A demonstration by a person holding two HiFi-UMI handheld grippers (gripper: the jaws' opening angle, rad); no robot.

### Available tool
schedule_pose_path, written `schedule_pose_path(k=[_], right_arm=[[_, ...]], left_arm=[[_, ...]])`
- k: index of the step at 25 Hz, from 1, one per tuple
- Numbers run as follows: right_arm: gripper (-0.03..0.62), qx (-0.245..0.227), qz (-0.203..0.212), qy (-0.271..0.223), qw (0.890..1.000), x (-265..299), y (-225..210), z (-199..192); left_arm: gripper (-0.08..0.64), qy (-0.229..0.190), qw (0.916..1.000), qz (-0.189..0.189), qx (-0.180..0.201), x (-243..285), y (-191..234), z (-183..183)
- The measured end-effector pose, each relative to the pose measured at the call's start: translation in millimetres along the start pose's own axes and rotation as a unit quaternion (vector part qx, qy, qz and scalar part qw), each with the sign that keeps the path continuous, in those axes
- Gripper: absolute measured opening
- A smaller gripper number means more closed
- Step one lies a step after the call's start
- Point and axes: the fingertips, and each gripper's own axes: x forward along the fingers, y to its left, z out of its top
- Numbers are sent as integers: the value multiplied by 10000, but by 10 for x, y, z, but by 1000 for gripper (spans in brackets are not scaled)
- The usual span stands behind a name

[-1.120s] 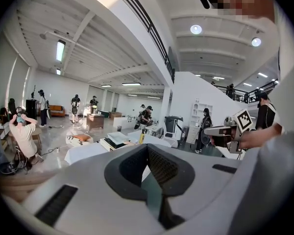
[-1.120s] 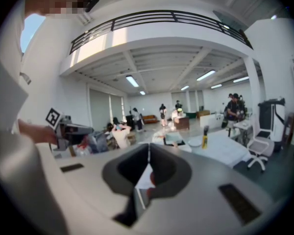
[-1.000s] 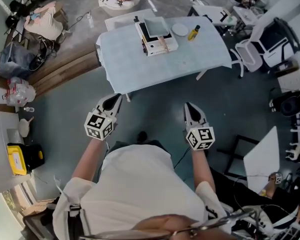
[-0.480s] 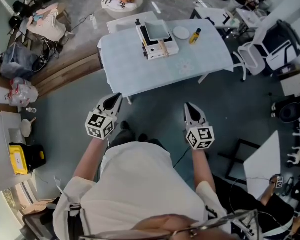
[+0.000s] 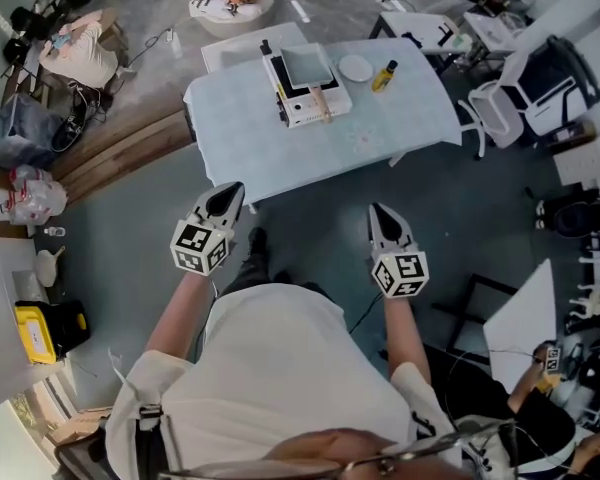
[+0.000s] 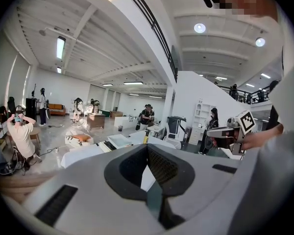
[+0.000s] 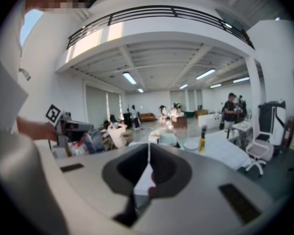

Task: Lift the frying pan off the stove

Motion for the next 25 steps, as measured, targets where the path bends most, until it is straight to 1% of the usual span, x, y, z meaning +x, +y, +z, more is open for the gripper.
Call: schedule_pose_path(k=[10,14,19,25], right_arm=[[31,44,-124,161,9998,596,-76,92],[31,114,-244,217,9994,796,-131,107],[31,109,-365,247,9990,1084,-117,232],[31,129,-549,320,9979,1404,-137,331]], left_arm=[[31,144,9997,-218,-15,508,504,98],[31,200,9993,-317,-70,721,725,127],[31,247,9984,-506,-90,981,1008,246],[31,368,9970,-670,-157,1320,1372,298]])
